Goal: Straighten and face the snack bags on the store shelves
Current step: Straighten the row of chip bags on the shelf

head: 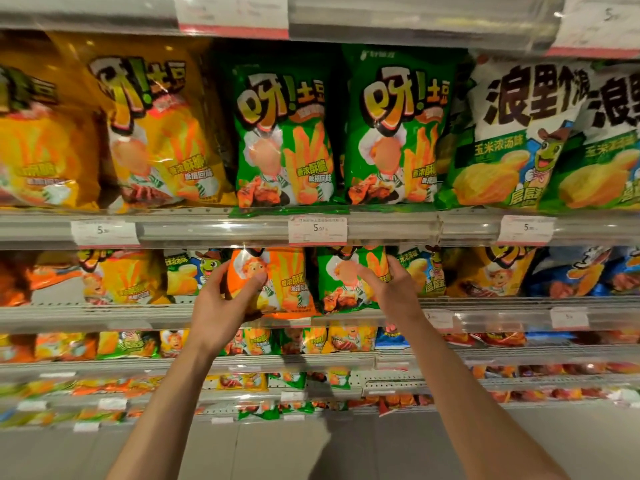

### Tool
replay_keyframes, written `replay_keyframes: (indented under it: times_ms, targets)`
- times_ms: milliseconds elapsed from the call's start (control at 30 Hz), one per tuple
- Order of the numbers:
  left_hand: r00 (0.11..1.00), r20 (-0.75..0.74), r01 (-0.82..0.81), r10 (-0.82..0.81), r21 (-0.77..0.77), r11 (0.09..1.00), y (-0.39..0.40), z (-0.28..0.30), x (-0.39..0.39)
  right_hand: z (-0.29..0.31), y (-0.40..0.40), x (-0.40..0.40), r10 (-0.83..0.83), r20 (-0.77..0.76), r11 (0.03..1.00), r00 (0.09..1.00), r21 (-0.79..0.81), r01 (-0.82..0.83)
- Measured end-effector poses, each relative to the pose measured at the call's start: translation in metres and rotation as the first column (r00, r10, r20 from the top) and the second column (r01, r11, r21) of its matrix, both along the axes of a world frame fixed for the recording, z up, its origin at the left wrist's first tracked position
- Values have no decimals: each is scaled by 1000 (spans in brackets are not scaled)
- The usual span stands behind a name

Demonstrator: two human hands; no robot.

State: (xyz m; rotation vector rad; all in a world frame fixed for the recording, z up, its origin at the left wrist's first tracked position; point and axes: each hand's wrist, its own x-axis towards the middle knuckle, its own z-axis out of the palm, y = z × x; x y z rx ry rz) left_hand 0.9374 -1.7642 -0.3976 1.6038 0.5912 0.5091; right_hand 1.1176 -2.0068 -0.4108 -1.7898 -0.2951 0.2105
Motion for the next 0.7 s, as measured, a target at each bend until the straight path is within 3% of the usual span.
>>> replay_keyframes:
  times_ms: [267,467,700]
  targets:
    - [999,-33,-3,6,79,997,-2,-1,2,-14,25,12,-5,-64,1000,998,21,6]
    - [999,-47,-1,6,98,995,-4,-5,3,-15,29,10,-42,152,996,988,-69,53]
    - [999,-53,12,-7,91,996,-2,-4,2,-25,37,12,-41,259,982,965,-170,87]
